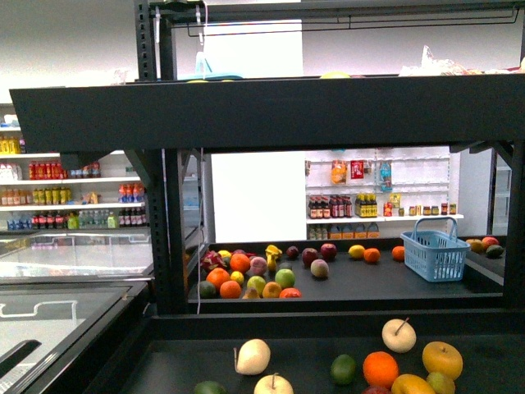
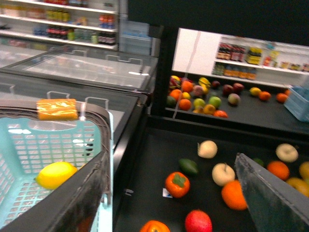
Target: Pick lemon from shelf
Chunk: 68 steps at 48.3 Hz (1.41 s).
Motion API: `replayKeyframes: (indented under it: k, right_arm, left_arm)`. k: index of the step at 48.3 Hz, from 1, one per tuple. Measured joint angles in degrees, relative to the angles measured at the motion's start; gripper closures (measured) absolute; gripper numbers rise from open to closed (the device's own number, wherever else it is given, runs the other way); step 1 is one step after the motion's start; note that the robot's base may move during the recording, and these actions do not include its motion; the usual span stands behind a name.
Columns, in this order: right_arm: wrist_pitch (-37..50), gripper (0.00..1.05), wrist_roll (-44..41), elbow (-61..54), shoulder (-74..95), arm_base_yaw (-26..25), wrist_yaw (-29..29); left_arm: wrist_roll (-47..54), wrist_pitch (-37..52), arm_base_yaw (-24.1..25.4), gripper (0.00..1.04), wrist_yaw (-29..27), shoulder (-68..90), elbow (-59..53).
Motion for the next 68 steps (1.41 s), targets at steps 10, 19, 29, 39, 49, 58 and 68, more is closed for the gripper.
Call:
replayKeyframes:
  k: [10,19,29,39,49,58,68]
  right_arm:
    - [0.0,0.08,0.0,0.0,0.0,0.0,0.0]
    - [0.0,0.08,0.0,0.0,0.0,0.0,0.0]
    - [0.0,0.08,0.0,0.0,0.0,0.0,0.0]
    - [0.0,0.08,0.0,0.0,0.0,0.0,0.0]
    - [0.0,0.08,0.0,0.0,0.0,0.0,0.0]
    - [0.0,0.08,0.0,0.0,0.0,0.0,0.0]
    - [0.0,0.08,0.0,0.0,0.0,0.0,0.0]
  left_arm:
    - [3.4,2.5,0.3,0.65,1.3,-7.2,-11.0]
    - [3.8,3.8,0.3,0.97,1.3,-10.7,-15.3]
    - [4.0,4.1,0.3,1.03,1.3,-13.9,-19.1]
    - [4.0,1.3,0.3,1.03,1.4,-18.4,-21.0]
    - [4.1,-2.3,0.3,1.03,1.4,-24.6,-22.5]
    - [4.1,-2.3,0.3,1.03,1.4,-25.4,-23.6]
    - [4.1,-2.3,0.3,1.03,1.4,-27.7,-26.0]
